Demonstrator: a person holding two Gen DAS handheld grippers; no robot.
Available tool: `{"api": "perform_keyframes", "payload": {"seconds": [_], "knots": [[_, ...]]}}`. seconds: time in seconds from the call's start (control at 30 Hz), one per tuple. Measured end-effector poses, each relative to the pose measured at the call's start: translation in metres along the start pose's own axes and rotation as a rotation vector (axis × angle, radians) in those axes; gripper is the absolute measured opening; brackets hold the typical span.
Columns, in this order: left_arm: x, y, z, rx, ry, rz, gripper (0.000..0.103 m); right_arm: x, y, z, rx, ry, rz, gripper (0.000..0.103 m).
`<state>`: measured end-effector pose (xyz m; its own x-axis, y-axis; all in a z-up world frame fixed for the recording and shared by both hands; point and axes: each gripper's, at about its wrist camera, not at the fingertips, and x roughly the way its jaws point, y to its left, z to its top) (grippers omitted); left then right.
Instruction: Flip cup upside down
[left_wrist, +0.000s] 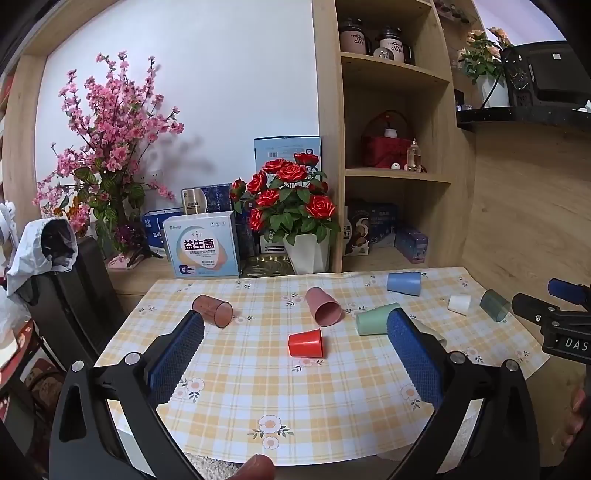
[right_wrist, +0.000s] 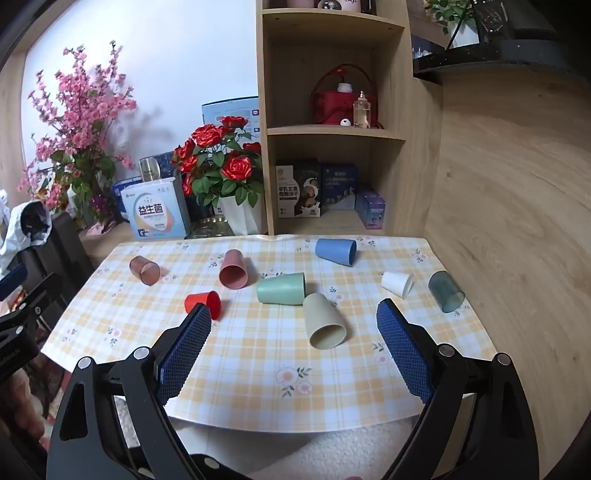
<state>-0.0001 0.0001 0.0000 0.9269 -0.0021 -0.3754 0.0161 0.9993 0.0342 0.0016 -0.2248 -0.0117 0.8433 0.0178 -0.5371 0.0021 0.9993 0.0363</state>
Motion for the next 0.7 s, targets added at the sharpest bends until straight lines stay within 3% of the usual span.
{"api": "perform_keyframes", "payload": {"seconds": [0.7], "knots": [[0.0005, 0.0001, 0.0001, 0.006, 0.009, 0.003, 0.097, 0.0002, -0.0002, -0.0010, 0.002, 0.004, 0.001, 0.088]]}}
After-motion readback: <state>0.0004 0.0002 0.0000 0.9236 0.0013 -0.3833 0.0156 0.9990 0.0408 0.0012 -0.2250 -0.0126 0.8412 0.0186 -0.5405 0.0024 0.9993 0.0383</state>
